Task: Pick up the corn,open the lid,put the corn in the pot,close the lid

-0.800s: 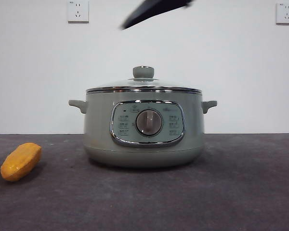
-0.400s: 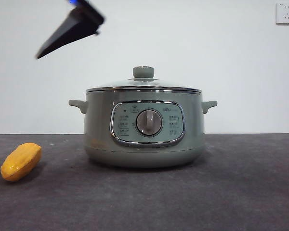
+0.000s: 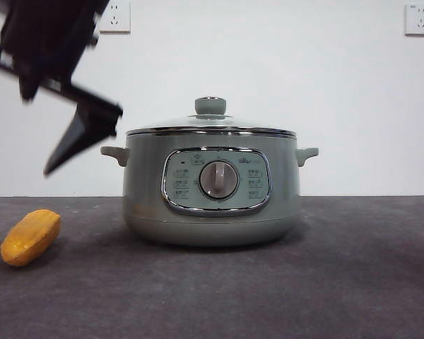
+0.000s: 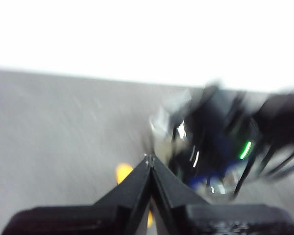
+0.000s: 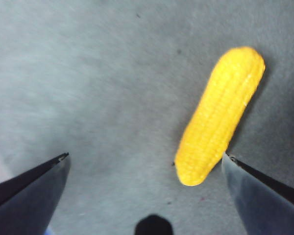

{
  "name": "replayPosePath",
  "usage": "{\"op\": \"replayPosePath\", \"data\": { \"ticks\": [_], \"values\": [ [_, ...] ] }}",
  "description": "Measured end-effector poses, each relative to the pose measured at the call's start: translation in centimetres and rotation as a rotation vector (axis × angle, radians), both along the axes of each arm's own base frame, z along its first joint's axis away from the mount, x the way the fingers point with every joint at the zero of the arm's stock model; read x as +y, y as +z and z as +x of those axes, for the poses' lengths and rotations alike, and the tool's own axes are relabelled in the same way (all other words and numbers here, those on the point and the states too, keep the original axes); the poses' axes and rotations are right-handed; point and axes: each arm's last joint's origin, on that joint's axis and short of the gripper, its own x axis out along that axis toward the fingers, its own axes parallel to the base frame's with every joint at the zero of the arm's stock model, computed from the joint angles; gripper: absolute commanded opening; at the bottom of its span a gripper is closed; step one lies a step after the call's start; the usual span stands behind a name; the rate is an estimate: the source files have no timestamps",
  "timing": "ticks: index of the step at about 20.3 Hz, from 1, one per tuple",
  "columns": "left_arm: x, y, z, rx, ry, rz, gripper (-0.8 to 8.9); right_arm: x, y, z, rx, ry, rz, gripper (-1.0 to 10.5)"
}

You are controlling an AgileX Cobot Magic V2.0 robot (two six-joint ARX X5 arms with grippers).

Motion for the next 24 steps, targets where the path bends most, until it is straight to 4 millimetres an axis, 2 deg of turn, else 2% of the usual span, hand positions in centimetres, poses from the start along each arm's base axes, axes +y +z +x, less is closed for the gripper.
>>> {"op": "replayPosePath", "data": {
  "ticks": [5, 11, 16, 20, 23, 24],
  "values": [
    [0.1, 1.1, -1.7, -0.038, 0.011, 0.002, -0.05, 0.9, -2.8, 0.7, -0.048, -0.047, -0.056, 5.4],
    [0.2, 0.5, -1.8, 0.027, 0.010, 0.007, -0.05, 1.5, -3.5, 1.3, -0.127, -0.094, -0.046, 5.4],
    [0.2, 0.5, -1.8, 0.029, 0.009, 0.007, -0.05, 1.9, -5.7, 1.7, -0.142, -0.114, -0.087, 5.4],
    [0.1, 0.4, -1.8, 0.034, 0.008, 0.007, -0.05, 2.1, -6.3, 2.1, -0.166, -0.135, -0.090, 5.3],
    [0.1, 0.4, -1.8, 0.035, 0.006, 0.007, -0.05, 2.1, -7.6, 2.3, -0.140, -0.127, -0.110, 5.3],
    [0.1, 0.4, -1.8, 0.036, 0.005, 0.007, -0.05, 2.2, -8.1, 2.3, -0.131, -0.125, -0.118, 5.0]
  ]
}}
